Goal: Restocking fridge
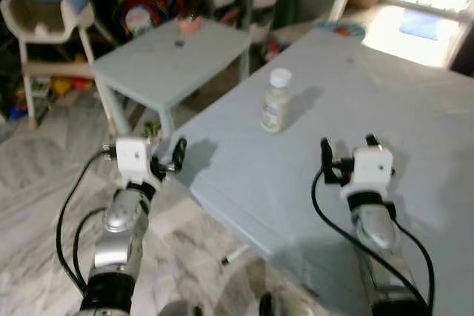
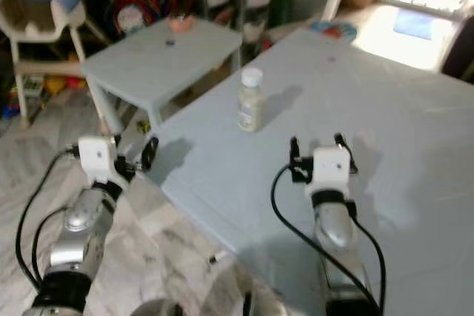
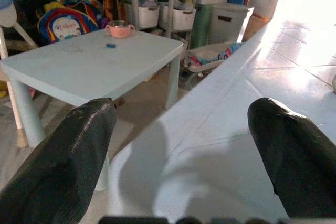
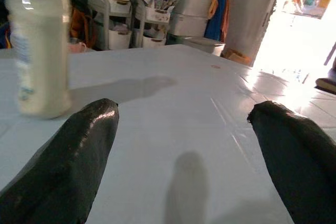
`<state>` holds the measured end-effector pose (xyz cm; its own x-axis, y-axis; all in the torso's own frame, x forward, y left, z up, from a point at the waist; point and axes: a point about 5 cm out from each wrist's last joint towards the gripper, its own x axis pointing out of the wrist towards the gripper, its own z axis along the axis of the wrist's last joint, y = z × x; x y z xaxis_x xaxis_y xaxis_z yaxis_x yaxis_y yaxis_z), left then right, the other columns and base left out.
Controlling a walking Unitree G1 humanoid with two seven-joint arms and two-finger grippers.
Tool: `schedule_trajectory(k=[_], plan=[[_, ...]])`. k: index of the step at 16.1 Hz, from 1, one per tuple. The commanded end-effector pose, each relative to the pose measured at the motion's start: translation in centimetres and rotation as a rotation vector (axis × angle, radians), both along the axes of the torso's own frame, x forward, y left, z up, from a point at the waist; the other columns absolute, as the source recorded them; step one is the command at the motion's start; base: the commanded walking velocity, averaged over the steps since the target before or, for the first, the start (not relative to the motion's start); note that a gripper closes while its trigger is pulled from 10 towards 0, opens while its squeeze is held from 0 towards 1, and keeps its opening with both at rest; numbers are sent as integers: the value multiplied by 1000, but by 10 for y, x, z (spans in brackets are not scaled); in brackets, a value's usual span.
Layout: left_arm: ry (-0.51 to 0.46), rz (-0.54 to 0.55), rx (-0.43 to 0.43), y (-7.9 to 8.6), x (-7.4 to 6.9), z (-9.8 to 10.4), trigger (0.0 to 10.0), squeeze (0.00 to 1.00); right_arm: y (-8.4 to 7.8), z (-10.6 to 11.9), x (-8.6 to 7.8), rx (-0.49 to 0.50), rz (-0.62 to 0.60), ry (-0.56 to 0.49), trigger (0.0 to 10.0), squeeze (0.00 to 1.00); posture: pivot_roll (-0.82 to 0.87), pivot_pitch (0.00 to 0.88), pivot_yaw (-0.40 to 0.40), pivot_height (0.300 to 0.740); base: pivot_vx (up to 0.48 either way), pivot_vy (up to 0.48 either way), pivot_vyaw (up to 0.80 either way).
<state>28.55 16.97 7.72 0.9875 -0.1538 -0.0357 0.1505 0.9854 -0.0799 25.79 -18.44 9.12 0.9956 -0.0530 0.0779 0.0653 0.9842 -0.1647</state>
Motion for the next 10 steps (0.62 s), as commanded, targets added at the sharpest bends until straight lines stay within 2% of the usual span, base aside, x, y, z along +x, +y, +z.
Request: schedule_trajectory(k=[1,6,9,10], plan=[[-42,10,34,10,0,7,10000,0,9,3,2,13,24,-13,10000,0,-64,8,3,740,0,0,0],[-39,-1,33,7,-3,7,10000,0,9,3,3,9,25,-13,10000,0,-55,17,3,740,0,0,0],[-43,-29,42,6,-5,7,10000,0,3,6,9,5,3,-26,10000,0,-49,21,5,740,0,0,0],[-46,-41,36,6,-6,7,10000,0,2,7,9,4,-3,-26,10000,0,-46,21,7,740,0,0,-725]])
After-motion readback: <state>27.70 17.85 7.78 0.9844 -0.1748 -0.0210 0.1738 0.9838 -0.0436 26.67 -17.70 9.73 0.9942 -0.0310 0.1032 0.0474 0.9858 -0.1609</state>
